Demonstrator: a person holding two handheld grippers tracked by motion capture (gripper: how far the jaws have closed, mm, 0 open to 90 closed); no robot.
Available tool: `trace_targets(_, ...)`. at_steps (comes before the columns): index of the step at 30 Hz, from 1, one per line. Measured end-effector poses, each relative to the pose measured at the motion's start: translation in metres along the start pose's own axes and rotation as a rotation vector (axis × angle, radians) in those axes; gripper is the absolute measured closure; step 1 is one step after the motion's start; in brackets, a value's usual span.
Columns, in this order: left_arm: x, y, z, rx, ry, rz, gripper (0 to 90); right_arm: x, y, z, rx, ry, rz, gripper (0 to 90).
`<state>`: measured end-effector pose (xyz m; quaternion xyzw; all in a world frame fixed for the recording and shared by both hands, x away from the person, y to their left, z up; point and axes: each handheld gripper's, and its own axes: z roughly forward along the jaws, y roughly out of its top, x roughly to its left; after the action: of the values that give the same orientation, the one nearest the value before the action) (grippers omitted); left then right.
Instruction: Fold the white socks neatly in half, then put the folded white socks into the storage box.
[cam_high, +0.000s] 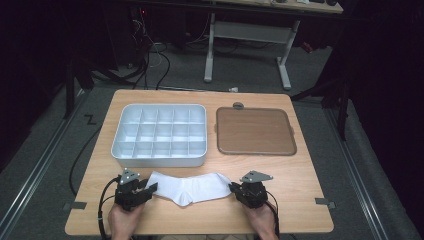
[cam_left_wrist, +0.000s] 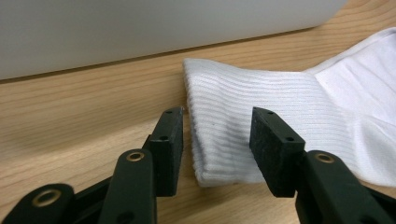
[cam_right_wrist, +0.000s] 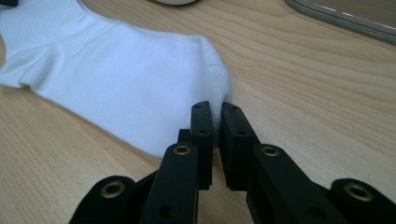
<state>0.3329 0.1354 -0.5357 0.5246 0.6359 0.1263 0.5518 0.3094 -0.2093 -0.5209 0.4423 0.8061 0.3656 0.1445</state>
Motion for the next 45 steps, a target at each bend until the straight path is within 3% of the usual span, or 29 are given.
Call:
trace_targets(20, -0.012, -0.005, 0.010, -0.015, -0.021, -0.021, 54.7, -0.016, -0.011, -0.015, -0.006, -0.036, 0.043, 84.8)
trace_targets(45, -0.034, -0.014, 0.031, 0.007, -0.059, 0.025, 52.1, -0.037, -0.024, -0.029, -0.017, -0.098, 0.101, 84.8)
